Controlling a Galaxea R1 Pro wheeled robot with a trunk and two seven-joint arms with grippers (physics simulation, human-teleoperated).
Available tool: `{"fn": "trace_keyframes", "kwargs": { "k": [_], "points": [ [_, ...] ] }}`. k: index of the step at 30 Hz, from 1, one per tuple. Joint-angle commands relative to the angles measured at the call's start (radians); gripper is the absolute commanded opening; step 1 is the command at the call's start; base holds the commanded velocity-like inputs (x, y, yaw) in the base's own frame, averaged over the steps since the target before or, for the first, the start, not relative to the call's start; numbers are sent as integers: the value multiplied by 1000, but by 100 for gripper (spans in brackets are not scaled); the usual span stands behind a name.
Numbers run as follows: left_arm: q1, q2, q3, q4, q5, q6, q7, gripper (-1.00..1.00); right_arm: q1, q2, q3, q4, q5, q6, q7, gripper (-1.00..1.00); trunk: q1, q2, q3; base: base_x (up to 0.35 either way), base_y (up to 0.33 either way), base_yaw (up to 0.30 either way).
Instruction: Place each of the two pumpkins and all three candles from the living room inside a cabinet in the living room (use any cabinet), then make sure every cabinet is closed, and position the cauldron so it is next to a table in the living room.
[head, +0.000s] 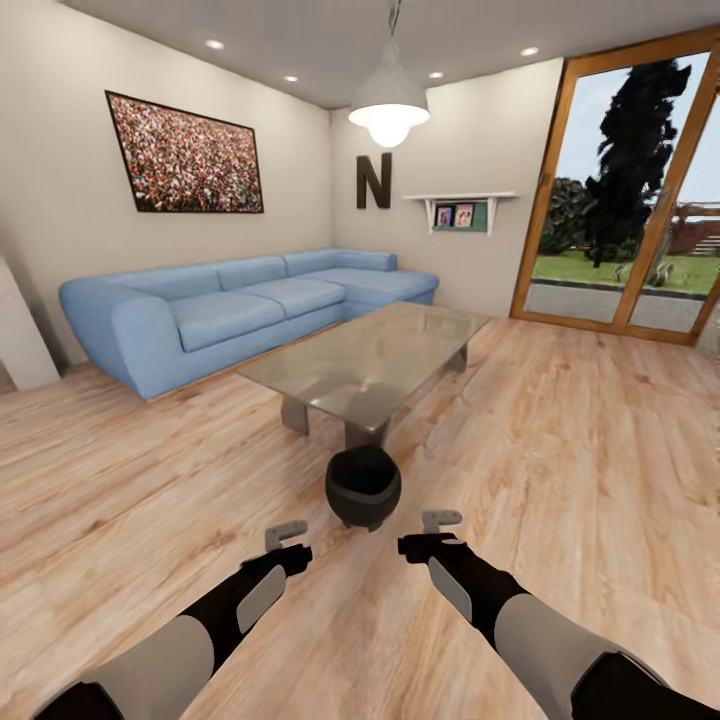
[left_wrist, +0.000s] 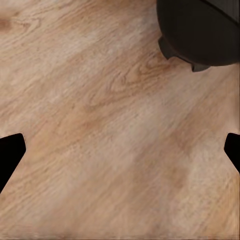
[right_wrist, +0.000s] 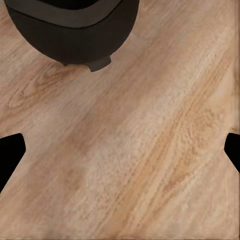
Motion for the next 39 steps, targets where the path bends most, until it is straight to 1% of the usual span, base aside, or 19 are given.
{"fn": "trace_keyframes", "kwargs": {
  "k": [1, 6, 20, 24, 26, 27, 30, 34, 37, 39],
  "points": [
    [-1, 1, -8, -2, 6, 2, 9, 100, -1, -1, 8, -2, -8, 4, -8, 100, -2, 2, 3, -230, -75, 0],
    [-1, 1, -7, -2, 6, 2, 9, 100, -1, -1, 8, -1, -8, 3, -7, 100, -22, 37, 18, -81, -26, 0],
    [-1, 1, -7, -2, 6, 2, 10, 100, -1, -3, 8, -1, -8, 0, -7, 100, -75, 135, 62, -4, -1, 0],
    [-1, 2, -6, -2, 6, 0, 10, 100, -1, -6, 8, 0, -8, -38, -7, 100, -91, 163, 75, 0, 0, 0],
    [-1, 2, -6, -2, 6, -8, 10, 100, -1, -6, 8, 2, -8, -90, -7, 100, -98, 177, 81, 0, 0, 0],
    [-1, 2, -6, -2, 6, -10, 10, 100, -1, -6, 8, 3, -8, -102, -7, 100, -102, 184, 84, 0, 0, 0],
    [-1, 7, -6, -1, 8, -42, 10, 100, -1, -8, 8, 4, -8, -138, -8, 100, -114, 205, 94, 0, 0, 0],
    [0, 14, -8, 6, 12, -95, 10, 100, 0, -15, 8, 2, -8, -152, -8, 100, -129, 233, 106, 0, 0, 0],
    [1, 20, -8, 22, 11, -173, 10, 100, 1, -25, 8, -5, -9, -175, -8, 100, -140, 254, 116, 0, 0, 0],
    [1, 27, -8, 26, 9, -206, 10, 100, 2, -32, 8, -6, -9, -201, -9, 100, -148, 268, 122, 0, 0, 0]
  ]
}}
